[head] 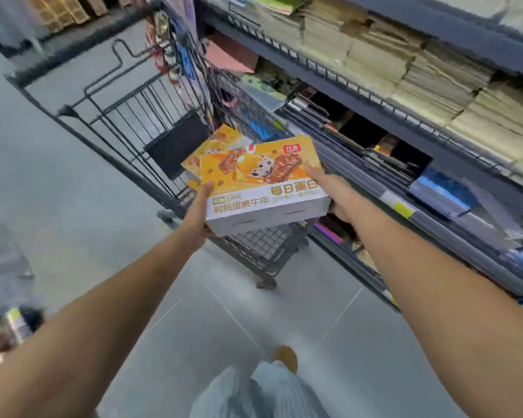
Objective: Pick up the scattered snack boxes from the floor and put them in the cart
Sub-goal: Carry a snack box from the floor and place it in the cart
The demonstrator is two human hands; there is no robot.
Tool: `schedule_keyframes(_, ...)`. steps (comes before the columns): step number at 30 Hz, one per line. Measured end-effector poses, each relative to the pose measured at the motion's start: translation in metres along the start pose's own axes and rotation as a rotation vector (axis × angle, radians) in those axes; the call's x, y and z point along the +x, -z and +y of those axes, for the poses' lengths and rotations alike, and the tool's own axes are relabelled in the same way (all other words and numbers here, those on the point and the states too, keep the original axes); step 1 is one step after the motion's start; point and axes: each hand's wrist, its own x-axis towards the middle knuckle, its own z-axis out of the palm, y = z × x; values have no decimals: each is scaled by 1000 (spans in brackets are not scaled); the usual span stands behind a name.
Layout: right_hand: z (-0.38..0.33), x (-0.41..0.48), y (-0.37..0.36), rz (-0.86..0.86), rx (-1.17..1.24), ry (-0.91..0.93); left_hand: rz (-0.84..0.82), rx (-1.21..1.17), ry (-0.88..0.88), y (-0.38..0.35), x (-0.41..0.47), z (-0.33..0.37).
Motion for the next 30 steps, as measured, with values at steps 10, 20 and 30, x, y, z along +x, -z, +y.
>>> schedule_keyframes(10,-50,91,-106,-86,13,-85,190,-158,71,32,88,51)
schedule_keyframes(20,-62,217,-207,-55,-20,-193,222,-230,190,41,214,70)
schedule_keyframes(30,-54,279,-244,-39,96,-216,173,-244,269,58,293,73)
